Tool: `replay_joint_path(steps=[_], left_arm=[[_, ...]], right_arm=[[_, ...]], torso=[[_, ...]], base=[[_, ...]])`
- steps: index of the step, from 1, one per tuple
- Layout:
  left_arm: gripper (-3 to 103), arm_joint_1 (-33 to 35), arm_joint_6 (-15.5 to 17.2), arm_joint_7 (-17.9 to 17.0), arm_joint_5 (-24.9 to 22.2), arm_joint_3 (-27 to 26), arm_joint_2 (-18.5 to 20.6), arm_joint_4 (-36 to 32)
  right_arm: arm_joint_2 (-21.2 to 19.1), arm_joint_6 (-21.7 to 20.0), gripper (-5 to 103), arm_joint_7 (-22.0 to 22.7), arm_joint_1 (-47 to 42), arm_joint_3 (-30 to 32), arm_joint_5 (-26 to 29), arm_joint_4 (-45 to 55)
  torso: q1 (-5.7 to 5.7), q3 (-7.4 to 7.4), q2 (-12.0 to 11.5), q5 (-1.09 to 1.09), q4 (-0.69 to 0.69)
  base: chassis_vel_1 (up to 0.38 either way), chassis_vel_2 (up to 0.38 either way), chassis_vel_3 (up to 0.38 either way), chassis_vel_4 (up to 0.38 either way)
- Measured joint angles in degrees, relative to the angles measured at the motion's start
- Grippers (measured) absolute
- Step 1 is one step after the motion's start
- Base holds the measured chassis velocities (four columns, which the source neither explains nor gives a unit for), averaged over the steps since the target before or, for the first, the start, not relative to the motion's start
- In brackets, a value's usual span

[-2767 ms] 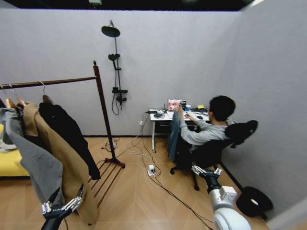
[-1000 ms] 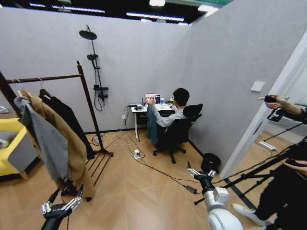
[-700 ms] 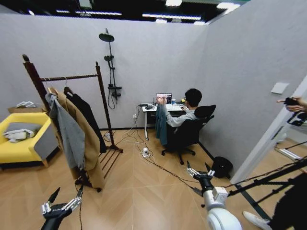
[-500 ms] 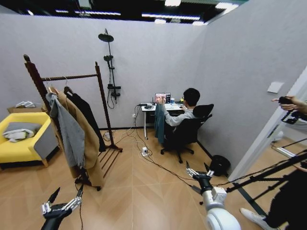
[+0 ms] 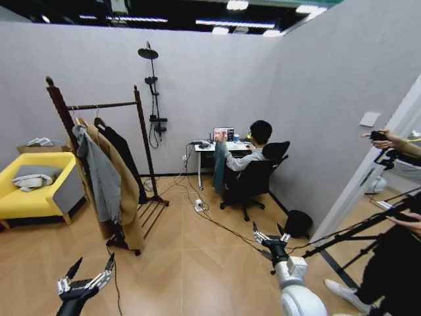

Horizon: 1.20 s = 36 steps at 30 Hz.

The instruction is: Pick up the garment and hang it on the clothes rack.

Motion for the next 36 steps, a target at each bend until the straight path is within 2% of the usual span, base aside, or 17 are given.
replay_joint_path(steps=[12, 17, 36], left_arm=[[100, 0.0, 0.0, 0.0, 0.0, 0.0, 0.0, 0.0], [100, 0.01, 0.0, 0.0, 0.0, 0.0, 0.0, 0.0], [100, 0.0, 0.0, 0.0, 0.0, 0.0, 0.0, 0.0]], right_arm=[[0.09, 0.1, 100, 0.08, -0.06, -0.28, -0.08, -0.22], [0.07, 1.35, 100, -1.44, -0.12, -0.18, -0.09, -0.47], [0.21, 0.88, 100, -2.72, -0.71, 0.09, 0.46, -0.05]], torso=[[0.0, 0.0, 0.0, 0.01, -0.01], [-0.02, -0.01, 0.01, 0.0, 0.01], [0.01, 0.0, 0.0, 0.0, 0.0]], base=[[0.07, -0.077, -0.075, 0.076], [0.061, -0.067, -0.067, 0.061], [0.0, 0.0, 0.0, 0.0]])
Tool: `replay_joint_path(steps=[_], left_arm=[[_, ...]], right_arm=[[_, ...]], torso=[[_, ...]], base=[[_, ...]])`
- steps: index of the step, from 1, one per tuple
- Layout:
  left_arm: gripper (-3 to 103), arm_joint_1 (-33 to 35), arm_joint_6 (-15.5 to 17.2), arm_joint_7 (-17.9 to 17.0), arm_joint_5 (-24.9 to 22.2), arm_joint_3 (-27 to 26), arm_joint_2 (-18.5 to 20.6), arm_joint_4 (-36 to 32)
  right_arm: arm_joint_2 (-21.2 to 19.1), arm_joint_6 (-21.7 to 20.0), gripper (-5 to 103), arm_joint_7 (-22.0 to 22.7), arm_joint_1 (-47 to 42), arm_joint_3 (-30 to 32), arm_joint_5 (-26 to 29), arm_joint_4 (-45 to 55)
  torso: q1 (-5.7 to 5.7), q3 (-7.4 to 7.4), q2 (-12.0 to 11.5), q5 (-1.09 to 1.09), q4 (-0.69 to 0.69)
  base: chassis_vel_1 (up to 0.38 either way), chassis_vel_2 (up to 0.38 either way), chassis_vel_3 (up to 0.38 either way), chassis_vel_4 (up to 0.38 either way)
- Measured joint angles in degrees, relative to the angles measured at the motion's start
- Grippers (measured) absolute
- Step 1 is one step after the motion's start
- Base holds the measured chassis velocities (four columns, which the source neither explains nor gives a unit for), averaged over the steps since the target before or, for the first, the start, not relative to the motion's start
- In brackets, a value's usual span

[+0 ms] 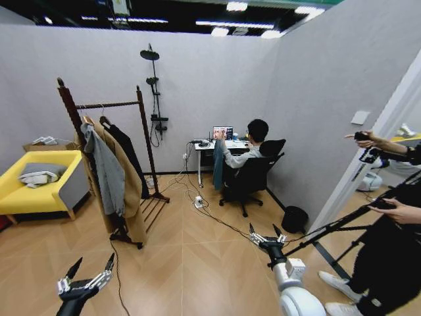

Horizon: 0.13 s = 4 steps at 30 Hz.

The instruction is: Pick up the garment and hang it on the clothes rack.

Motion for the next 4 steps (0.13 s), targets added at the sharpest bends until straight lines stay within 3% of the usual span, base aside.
replay_joint_path(steps=[4], left_arm=[[100, 0.0, 0.0, 0.0, 0.0, 0.0, 0.0, 0.0]], right_arm=[[0.0, -0.02, 100, 0.0, 0.0, 0.01, 0.0, 0.01]], torso=[[0.0, 0.0, 0.0, 0.0, 0.0]], base=[[0.0, 0.0, 0.0, 0.0]])
